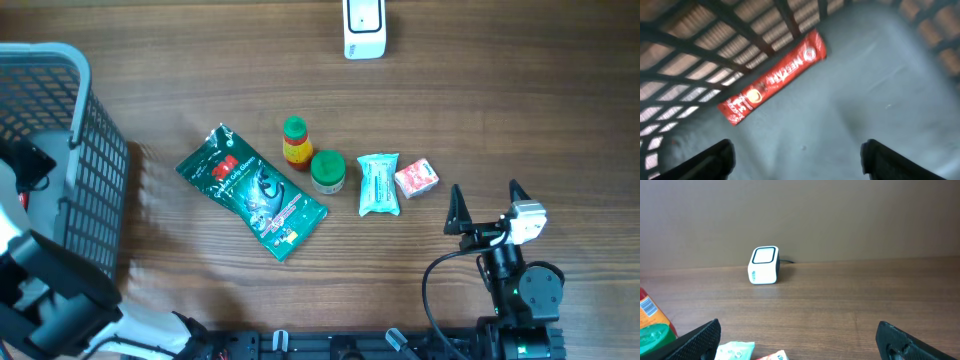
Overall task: Scan the item barcode
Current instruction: 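Grasp the red Nescafe stick packet in the basket with the left gripper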
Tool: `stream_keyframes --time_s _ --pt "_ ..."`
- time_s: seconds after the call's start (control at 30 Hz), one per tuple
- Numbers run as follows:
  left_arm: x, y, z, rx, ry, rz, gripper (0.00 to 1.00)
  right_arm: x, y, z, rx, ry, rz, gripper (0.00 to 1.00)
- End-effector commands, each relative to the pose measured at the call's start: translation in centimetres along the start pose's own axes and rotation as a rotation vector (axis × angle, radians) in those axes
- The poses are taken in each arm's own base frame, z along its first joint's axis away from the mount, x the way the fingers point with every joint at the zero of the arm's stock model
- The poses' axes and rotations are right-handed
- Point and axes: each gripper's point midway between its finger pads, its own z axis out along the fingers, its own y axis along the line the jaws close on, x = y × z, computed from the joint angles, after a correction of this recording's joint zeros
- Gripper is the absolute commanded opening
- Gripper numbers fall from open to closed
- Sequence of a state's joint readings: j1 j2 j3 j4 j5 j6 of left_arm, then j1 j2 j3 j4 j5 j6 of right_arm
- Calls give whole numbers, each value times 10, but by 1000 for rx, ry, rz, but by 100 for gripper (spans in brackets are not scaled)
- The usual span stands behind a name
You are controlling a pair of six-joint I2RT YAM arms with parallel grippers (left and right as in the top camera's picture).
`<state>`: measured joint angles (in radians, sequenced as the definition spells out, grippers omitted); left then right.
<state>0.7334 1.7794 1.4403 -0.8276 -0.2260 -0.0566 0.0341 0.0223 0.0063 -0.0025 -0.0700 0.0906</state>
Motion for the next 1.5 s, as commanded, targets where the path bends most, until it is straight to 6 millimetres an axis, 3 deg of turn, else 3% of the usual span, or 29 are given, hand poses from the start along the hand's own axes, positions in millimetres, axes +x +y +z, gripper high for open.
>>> stream_keyframes --time_s 0.0,0.13,0.17,0.2,0.27,0.3,0.5,0.67,0.73,0.83,0.93,1.03,1.3,1.47 --pt "8 7 18 -55 43 117 77 0 -1 0 6 -2 17 100" --pt "0 18 27 -131 16 112 85 0 -1 0 6 -3 17 100" --pt "-3 20 26 -145 6 109 80 0 -1 0 6 -3 17 100" --pt "-5 21 26 -156 -4 107 66 0 -1 0 6 -3 16 100" --pt "-2 22 26 -157 11 111 6 0 -1 0 6 -3 17 100" --pt "1 22 26 -157 24 115 4 0 -1 0 6 -2 17 100" --pt "19 32 19 -264 92 164 4 0 -1 0 6 -3 17 100" --pt "5 47 -14 -597 10 239 4 0 -1 0 6 -3 17 100" --pt "1 39 -18 -618 10 352 4 0 -1 0 6 -2 17 100" --pt "-1 40 -16 -603 8 353 4 0 -1 0 6 -3 17 100" --pt "3 35 6 -451 37 313 4 0 -1 0 6 -3 17 100" --pt "11 25 27 -340 99 430 4 0 -1 0 6 -3 17 100" --pt "-1 26 79 -439 111 607 4 0 -1 0 6 -3 17 100" --pt "-2 24 102 -457 124 698 4 0 -1 0 6 -3 16 100"
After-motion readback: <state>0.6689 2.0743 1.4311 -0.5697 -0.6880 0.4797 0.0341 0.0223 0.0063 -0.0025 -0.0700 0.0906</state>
